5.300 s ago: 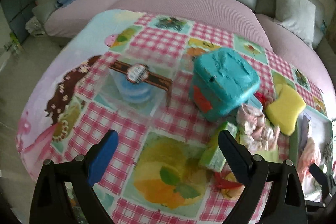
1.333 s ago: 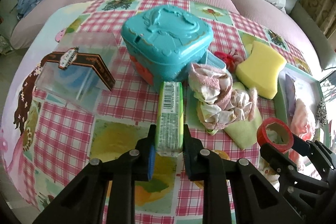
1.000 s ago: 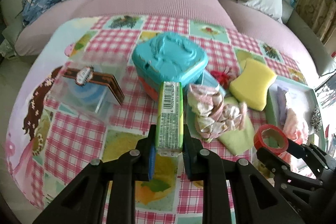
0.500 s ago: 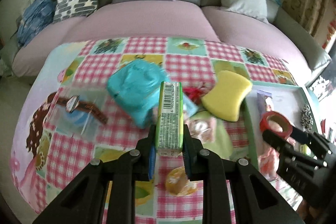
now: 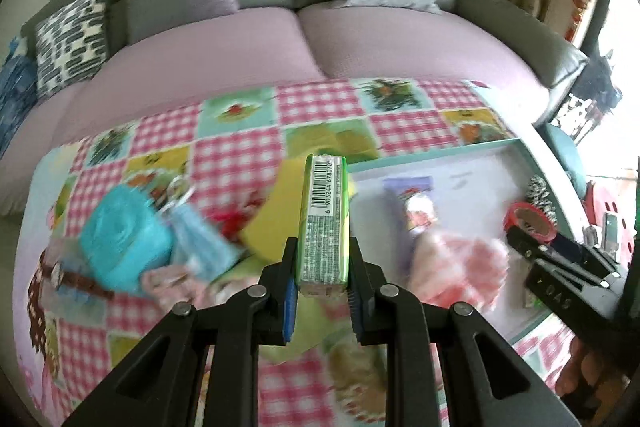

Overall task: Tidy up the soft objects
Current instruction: 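Carry the tape roll with the right tool while the left tool carries the mint box to the tray, then open the right tool to drop the tape roll while the left tool releases the mint box in the tray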

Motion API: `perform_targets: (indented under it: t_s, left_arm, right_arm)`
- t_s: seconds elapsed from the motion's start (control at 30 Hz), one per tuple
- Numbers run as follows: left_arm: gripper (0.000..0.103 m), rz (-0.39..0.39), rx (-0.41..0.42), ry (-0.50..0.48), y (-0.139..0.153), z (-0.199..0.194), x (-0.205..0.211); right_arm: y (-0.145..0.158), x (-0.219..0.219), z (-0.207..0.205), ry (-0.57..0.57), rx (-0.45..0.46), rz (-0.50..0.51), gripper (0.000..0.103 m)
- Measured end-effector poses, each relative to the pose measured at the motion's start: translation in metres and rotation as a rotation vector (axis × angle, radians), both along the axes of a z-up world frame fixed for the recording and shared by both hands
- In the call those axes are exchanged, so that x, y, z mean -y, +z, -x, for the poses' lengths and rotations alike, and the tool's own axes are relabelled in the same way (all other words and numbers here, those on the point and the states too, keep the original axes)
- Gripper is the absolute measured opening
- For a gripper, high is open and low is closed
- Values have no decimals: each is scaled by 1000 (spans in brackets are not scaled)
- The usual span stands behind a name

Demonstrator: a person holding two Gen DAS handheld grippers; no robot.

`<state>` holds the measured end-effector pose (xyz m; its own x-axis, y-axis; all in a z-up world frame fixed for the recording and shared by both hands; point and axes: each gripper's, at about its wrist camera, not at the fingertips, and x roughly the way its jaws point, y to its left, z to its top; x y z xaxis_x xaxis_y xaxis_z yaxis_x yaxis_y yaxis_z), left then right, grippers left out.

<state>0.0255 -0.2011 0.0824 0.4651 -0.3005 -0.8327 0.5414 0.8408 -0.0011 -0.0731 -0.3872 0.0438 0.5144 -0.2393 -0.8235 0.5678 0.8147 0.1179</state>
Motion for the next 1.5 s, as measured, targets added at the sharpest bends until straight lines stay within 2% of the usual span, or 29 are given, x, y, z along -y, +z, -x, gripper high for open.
perform_targets:
  t_s: [0.3, 0.67, 1.33, 1.4, 1.5]
  left_arm:
    - [22, 17, 6, -101, -5, 10, 58]
    - [22, 59, -52, -182, -31, 19, 98]
    - [24, 115, -173, -156, -46, 7, 101]
    - [26, 113, -182, -142, -44, 5, 97]
    - [37, 113, -175, -133, -38, 5, 92]
  right_arm:
    - [-11, 25, 8, -74, -11, -5, 57]
    - [-11, 36, 16, -118, -11, 8, 57]
    - [-12, 33, 14, -113, -49, 24, 58]
    - [-11, 32, 14, -111, -56, 27, 58]
    - [-8, 30, 16, -105, -62, 33, 59]
